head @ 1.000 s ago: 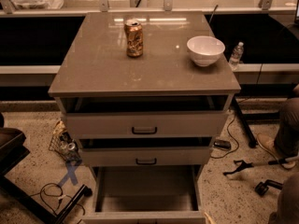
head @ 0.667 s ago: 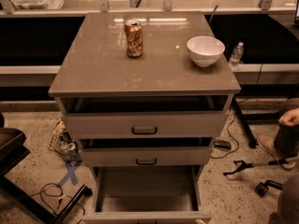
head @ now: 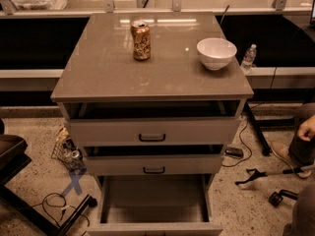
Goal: Close bottom drawer
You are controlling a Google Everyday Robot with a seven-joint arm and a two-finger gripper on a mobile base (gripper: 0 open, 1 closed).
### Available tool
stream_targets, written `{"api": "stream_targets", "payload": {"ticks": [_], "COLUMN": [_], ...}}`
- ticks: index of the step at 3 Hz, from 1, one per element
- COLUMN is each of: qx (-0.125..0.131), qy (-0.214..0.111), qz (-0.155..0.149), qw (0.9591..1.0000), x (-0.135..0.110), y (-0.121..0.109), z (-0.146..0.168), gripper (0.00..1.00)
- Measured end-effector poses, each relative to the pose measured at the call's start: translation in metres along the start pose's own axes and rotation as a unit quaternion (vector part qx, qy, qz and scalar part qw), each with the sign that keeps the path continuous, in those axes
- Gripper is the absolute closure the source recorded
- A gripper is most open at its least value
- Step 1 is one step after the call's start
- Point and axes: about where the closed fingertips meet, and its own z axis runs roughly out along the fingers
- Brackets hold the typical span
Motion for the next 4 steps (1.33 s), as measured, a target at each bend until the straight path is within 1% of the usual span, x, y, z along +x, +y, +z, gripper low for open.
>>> {"api": "stream_targets", "payload": {"ticks": [1,2,3,4], "qx": [0.000,0.016,0.029,0.034], "qy": [-0.026,-0.047,-0.057,-0.069], "qz": [0.013,0.015,0.009,-0.017], "qw": [0.9996,0.9987,0.9979,0.9969], "x": [0.005,0.006,0.003,-0.020], "y": [-0.009,-0.030,-0.045,-0.082], "z": [0.033,0.063,0.074,0.097], "gripper": [0.87,1.00,1.00,1.00]}}
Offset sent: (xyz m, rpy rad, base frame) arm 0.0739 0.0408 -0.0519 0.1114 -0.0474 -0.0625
